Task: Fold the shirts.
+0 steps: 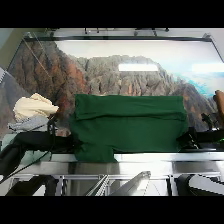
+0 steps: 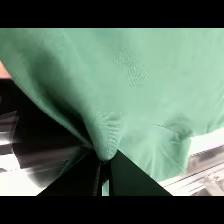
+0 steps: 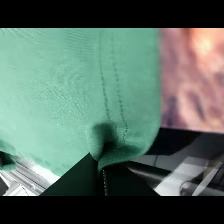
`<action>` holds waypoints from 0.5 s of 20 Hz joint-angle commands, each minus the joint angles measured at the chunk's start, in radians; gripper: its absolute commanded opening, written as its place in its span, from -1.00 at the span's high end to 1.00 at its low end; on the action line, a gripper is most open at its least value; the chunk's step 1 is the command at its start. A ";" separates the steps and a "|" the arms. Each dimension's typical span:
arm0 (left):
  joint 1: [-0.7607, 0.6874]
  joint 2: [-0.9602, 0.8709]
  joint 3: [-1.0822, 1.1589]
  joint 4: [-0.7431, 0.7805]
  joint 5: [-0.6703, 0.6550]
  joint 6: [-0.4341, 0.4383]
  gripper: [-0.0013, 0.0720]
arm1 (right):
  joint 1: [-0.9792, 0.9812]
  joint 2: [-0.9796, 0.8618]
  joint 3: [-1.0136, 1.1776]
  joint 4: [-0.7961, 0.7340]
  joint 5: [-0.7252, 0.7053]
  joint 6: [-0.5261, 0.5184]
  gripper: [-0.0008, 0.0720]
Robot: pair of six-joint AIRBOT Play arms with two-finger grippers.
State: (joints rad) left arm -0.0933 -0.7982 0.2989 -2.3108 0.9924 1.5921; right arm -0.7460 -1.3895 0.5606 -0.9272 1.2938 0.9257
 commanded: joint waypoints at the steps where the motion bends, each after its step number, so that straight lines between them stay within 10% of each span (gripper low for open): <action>1: 0.182 0.119 -0.078 -0.092 0.077 0.118 0.88 | 0.000 0.000 0.001 0.015 0.017 0.014 0.93; 10: 0.562 0.190 -0.074 -0.097 0.269 0.253 0.88 | -0.146 0.101 0.109 -0.105 0.203 0.179 0.93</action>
State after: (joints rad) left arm 0.3702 -0.6029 0.2218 -2.4107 1.2011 1.7863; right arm -0.8295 -1.3289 0.6483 -1.0061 1.4704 1.0660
